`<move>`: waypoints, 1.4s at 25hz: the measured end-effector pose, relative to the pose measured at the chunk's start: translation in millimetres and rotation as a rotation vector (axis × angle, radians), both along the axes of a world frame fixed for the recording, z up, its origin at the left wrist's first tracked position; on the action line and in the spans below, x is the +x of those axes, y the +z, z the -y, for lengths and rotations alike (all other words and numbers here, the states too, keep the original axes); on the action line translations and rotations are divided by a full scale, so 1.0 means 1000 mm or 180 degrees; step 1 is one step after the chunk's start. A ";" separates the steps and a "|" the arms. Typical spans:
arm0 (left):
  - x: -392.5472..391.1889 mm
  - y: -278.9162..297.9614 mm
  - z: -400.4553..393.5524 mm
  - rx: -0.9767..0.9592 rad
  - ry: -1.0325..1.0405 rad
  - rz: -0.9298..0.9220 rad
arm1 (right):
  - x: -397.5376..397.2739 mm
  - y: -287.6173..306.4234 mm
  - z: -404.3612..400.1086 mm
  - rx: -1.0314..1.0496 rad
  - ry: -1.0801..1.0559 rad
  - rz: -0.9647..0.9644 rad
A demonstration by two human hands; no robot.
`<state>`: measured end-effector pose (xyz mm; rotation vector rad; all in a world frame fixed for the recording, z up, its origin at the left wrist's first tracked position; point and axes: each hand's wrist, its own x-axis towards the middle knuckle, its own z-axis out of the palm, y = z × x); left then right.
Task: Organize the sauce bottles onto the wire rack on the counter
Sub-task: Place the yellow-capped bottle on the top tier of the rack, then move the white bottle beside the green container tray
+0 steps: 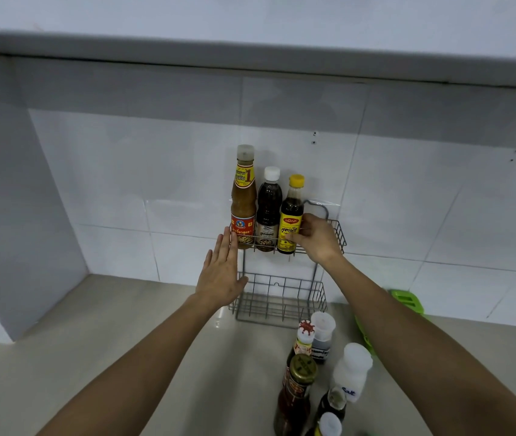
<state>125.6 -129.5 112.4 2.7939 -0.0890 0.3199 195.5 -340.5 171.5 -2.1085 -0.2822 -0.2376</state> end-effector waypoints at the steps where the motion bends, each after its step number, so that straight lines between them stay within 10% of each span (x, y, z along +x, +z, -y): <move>1: 0.000 0.000 0.000 0.0000 0.0009 -0.0009 | -0.001 0.000 0.001 -0.0008 -0.0004 0.0006; 25: -0.107 0.038 0.158 -0.0651 -0.0623 0.0099 | -0.067 -0.043 0.137 -0.0302 0.0176 -0.0268; 35: -0.192 -0.102 0.274 -0.0113 -0.1069 -0.0532 | -0.107 -0.094 0.182 -0.1577 0.1106 -0.0670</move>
